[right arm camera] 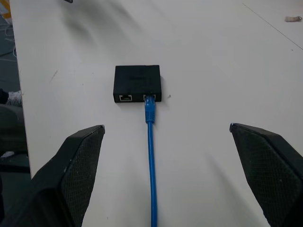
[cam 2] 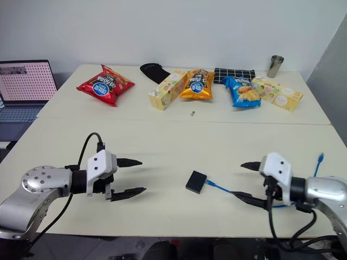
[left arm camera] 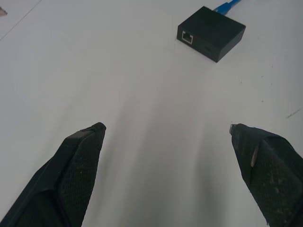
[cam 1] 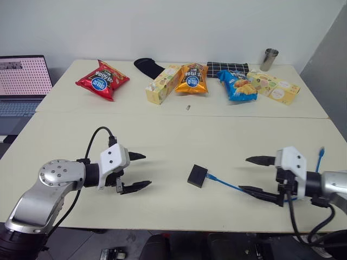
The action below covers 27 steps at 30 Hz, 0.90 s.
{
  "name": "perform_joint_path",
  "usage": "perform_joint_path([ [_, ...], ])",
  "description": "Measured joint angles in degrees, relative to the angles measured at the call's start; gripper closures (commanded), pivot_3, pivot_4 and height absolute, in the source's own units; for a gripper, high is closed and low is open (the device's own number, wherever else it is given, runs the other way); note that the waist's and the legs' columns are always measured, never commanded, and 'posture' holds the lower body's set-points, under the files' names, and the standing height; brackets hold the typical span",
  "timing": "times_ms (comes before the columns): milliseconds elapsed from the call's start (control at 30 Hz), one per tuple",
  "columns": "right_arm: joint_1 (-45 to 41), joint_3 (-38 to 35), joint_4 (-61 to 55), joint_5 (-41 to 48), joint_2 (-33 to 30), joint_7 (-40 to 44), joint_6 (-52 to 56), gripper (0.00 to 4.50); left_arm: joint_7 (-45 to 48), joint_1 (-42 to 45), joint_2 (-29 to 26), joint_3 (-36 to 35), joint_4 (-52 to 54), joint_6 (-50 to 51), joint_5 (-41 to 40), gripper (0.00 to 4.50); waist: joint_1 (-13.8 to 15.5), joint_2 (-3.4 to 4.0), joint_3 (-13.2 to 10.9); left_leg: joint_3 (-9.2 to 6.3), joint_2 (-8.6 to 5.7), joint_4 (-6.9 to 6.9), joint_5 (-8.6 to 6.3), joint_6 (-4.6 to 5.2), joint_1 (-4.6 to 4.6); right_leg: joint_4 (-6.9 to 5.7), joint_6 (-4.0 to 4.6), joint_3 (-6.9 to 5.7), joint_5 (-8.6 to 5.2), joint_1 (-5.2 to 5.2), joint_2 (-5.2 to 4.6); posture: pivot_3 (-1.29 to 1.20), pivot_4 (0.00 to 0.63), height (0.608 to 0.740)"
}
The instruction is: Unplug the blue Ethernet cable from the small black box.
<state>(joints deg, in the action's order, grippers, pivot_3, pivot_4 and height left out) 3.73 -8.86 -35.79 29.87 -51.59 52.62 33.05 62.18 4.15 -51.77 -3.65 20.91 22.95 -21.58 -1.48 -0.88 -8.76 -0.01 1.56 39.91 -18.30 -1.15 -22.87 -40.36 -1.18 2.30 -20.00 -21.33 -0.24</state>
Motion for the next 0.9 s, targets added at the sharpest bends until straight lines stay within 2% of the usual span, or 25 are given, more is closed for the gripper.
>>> perform_joint_path([
  [233,-6.5,14.1,5.7,-9.2,7.1,-6.5,-0.3,0.00,4.9,-0.1,-0.8,2.5,1.8,3.0,-3.5,0.02,0.0,0.00,0.0,-0.01,0.00,0.00,0.05,-0.10,-0.01,0.00,0.00,0.00,0.00,-0.03,0.02,0.00,0.150,0.740],
  [433,-10.0,20.6,12.9,-14.1,12.5,-8.1,-2.8,0.00,4.9,0.1,-0.8,3.4,3.2,4.3,-4.9,0.02,0.0,0.01,0.0,-0.01,0.00,0.00,0.05,-0.09,-0.01,-0.01,0.00,0.00,0.00,-0.04,0.02,0.00,0.150,0.740],
  [533,-12.0,23.0,16.8,-16.1,15.2,-8.7,-3.9,0.48,4.7,0.2,-0.7,3.5,3.3,4.5,-4.9,0.00,0.0,0.01,0.0,0.00,0.00,0.00,0.05,-0.10,-0.01,-0.05,0.00,0.01,0.00,-0.07,0.02,0.00,0.150,0.740],
  [900,-13.7,25.4,18.2,-19.8,15.5,-6.8,-6.3,3.26,2.8,1.0,0.6,4.3,2.7,4.6,-4.4,0.00,0.0,0.01,0.0,-0.02,0.00,0.00,0.05,-0.09,0.00,-0.07,0.00,-0.01,0.00,-0.06,0.02,0.00,0.150,0.740],
])
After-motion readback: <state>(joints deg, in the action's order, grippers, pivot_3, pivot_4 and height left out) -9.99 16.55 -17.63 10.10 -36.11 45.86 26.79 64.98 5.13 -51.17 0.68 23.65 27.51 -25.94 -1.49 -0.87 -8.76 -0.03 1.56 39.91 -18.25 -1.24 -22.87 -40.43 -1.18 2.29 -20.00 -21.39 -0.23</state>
